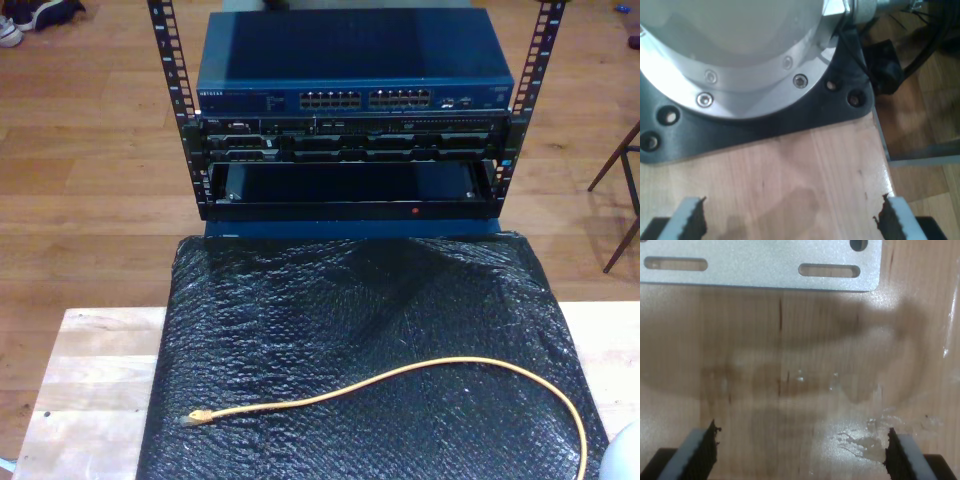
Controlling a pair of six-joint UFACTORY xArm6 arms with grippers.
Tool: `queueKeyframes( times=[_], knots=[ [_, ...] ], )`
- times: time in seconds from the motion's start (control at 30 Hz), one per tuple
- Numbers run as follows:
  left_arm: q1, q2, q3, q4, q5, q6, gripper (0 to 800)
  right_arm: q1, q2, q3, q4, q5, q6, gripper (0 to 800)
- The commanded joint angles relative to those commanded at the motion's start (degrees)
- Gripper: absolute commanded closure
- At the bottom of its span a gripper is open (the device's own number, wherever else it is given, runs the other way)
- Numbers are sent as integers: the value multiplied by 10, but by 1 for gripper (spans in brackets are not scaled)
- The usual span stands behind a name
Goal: Grab the cable and plug it in
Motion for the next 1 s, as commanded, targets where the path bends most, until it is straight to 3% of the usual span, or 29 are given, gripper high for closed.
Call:
queueKeyframes(
  times=[0.5,0.8,1.0],
  knots=[
    [-4,-4,-120,-12,165,-1,0,1,-12,-133,3,181,43,2],
    [-10,-6,-165,-46,221,-2,0,11,-8,-206,11,224,135,3],
    [-41,-9,-192,-74,248,-14,0,63,13,-259,52,270,196,3]
  ],
)
